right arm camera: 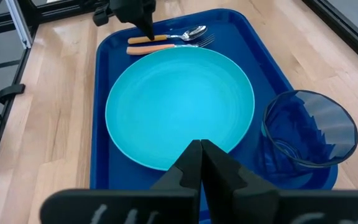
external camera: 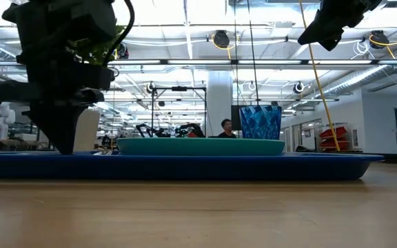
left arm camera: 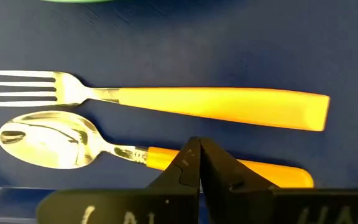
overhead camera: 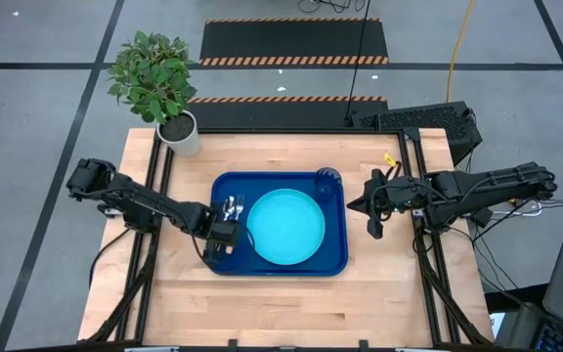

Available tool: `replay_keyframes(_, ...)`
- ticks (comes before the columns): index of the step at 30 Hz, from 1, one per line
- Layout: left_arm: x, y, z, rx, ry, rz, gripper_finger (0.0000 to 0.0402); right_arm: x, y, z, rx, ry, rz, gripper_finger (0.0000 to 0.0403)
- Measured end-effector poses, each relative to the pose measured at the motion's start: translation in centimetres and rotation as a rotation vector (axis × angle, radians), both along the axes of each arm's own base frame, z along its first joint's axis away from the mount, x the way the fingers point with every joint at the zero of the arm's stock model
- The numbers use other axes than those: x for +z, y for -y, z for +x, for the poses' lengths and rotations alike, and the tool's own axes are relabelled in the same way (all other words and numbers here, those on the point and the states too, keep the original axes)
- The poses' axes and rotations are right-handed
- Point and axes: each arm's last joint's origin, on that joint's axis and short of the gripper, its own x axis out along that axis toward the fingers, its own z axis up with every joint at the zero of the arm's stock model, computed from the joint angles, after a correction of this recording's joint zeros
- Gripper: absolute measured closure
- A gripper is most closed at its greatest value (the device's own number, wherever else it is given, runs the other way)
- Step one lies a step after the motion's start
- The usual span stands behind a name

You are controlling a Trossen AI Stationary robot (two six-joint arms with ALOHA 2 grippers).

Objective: Pick and place plate/cup/fork/spoon on tray
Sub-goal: Adjust the yellow fork on the blue serving tray

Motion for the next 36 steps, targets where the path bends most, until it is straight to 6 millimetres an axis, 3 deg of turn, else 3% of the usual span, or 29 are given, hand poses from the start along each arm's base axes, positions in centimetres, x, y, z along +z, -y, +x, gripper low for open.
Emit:
replay_keyframes(16, -0.7, -2.5, 0.7, 0.034, 0.068, -0.003, 0.0401, 0.0, 0.0, 0.0, 0.001, 0.000, 0.000, 0.0403)
replay_keyframes(23, -1.3, -2.6, 0.1, 0.047, 0.037, -0.005, 0.0401, 0.0, 0.0, 0.0, 0.001, 0.000, -0.001, 0.0403)
replay_keyframes(36, -1.2, -2.0, 0.7, 0.035, 0.108, -0.033, 0.0400, 0.0, 0.0, 0.0, -0.001, 0.000, 0.001, 0.0403)
